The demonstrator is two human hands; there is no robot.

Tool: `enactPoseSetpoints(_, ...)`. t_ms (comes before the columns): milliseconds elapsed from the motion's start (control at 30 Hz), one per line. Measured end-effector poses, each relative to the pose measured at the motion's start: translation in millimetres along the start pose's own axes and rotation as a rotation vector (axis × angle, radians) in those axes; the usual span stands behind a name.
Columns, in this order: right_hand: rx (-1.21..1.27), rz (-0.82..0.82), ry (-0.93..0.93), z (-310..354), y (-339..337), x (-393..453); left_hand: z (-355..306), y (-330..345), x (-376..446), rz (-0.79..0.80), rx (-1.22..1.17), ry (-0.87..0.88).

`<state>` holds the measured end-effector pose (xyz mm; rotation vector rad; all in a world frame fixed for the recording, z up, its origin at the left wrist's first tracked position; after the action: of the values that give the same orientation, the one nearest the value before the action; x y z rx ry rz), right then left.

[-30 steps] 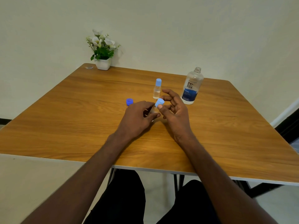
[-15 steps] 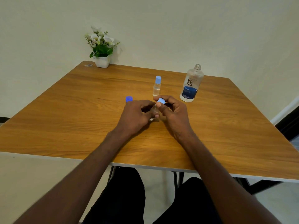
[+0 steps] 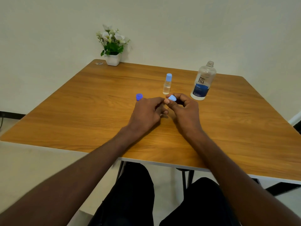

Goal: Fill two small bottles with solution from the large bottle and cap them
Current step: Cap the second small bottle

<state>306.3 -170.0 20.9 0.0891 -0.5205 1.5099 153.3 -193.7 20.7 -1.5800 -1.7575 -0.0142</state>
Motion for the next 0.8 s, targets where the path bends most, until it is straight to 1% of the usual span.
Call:
enactPoseSetpoints(100, -0.009, 0.108, -0.026, 5, 4, 6, 9, -3, 4, 0.048, -0.382, -0.206)
enactPoseSetpoints(167, -0.12, 0.107, -0.054, 12, 10, 12, 15, -3, 6, 0.056, -0.529, -0.312)
enactPoseSetpoints(200, -0.187, 0.092, -0.069, 14, 12, 15, 16, -4, 6, 0.051, -0.552, -0.337)
enactPoseSetpoints(300, -0.319, -0.016, -0.062, 15, 20, 19, 15, -4, 6, 0.018, -0.462, -0.317)
enactPoseSetpoints(400, -0.324, -0.183, -0.002, 12, 33, 12, 14, -3, 7, -0.04, -0.27, -0.241)
enactPoseSetpoints(467, -0.298, -0.249, 0.038, 13, 41, 6, 16, -3, 7, -0.064, -0.177, -0.193)
enactPoseSetpoints(600, -0.29, -0.211, 0.018, 14, 44, 6, 15, -3, 6, -0.031, -0.186, -0.183)
enactPoseSetpoints(700, -0.323, -0.271, 0.031, 9, 29, 15, 16, 0, 9, -0.025, -0.127, -0.192)
enactPoseSetpoints(800, -0.4, -0.33, 0.071, 3, 11, 35, 16, -3, 8, -0.135, -0.026, -0.181)
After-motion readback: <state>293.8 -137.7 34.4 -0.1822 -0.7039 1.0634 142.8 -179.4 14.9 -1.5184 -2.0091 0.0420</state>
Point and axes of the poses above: each hand's wrist, its own x-axis towards the middle knuckle, its own y-axis out of the palm, z = x × y, the point moved 3 cm from there along x, towards the middle knuckle, and after that the axes turned 7 degrees about -x, right-handed, at the moved point
